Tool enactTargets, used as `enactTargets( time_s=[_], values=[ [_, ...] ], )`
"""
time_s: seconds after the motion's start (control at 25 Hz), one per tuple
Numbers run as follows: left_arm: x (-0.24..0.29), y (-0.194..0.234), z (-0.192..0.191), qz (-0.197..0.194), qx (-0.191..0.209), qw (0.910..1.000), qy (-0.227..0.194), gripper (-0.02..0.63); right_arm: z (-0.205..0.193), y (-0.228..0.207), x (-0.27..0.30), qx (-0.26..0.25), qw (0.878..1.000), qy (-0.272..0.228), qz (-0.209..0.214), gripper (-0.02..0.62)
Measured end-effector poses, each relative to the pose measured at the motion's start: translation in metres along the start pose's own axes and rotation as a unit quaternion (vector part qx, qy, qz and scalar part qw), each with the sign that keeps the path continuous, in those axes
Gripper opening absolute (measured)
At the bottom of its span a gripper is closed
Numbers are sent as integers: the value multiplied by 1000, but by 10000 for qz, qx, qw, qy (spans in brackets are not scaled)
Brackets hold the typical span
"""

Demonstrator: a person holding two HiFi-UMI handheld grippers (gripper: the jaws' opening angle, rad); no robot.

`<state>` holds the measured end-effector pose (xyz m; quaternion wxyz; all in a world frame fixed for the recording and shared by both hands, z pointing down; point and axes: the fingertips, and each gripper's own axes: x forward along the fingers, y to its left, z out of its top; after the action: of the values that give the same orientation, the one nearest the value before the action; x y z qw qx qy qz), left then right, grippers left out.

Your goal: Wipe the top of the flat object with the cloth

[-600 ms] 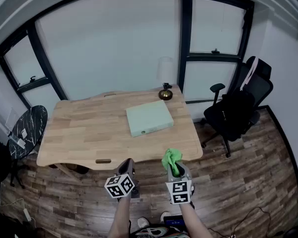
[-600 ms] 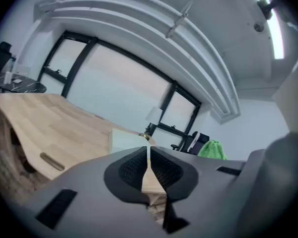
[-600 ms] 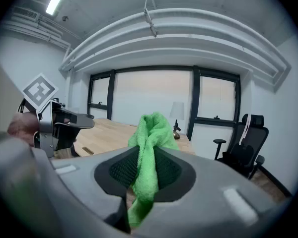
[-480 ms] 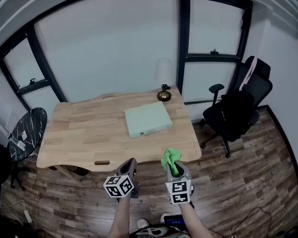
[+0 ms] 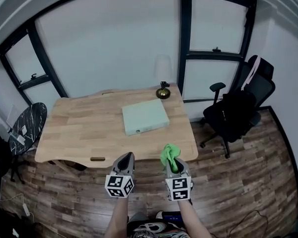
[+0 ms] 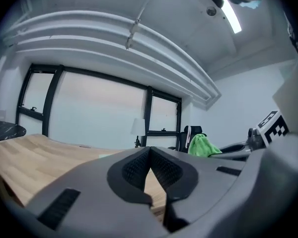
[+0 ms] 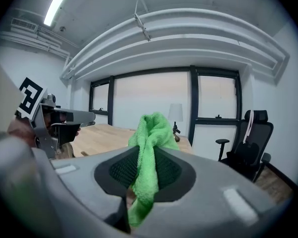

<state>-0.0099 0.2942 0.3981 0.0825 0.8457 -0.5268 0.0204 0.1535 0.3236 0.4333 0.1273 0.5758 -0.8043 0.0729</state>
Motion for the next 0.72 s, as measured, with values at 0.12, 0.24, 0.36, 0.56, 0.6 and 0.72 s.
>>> enactTargets(
  time_s=[0.12,0.24,0.36,0.56,0.6,0.72],
  values=[
    [9,1,-4,-59,-208,9997,88,6,0,-8,4,-3,10000,-4,-1,77],
    [18,1,-5,-187,-436,9988,93,6,4,-15,12,68,10000,-31,15,77],
    [27,11,-5,-77,-384,9992,114,6,6,-20,23,88,10000,5,29,77],
    [52,36,-5,23,-357,9993,67,6,6,-24,59,62,9999,68,112,77],
    [58,45,-4,44,-387,9992,34,6,7,-23,68,57,9998,78,146,77],
    [81,77,0,169,-574,9982,-49,6,11,-25,99,46,9997,124,208,77]
  ],
)
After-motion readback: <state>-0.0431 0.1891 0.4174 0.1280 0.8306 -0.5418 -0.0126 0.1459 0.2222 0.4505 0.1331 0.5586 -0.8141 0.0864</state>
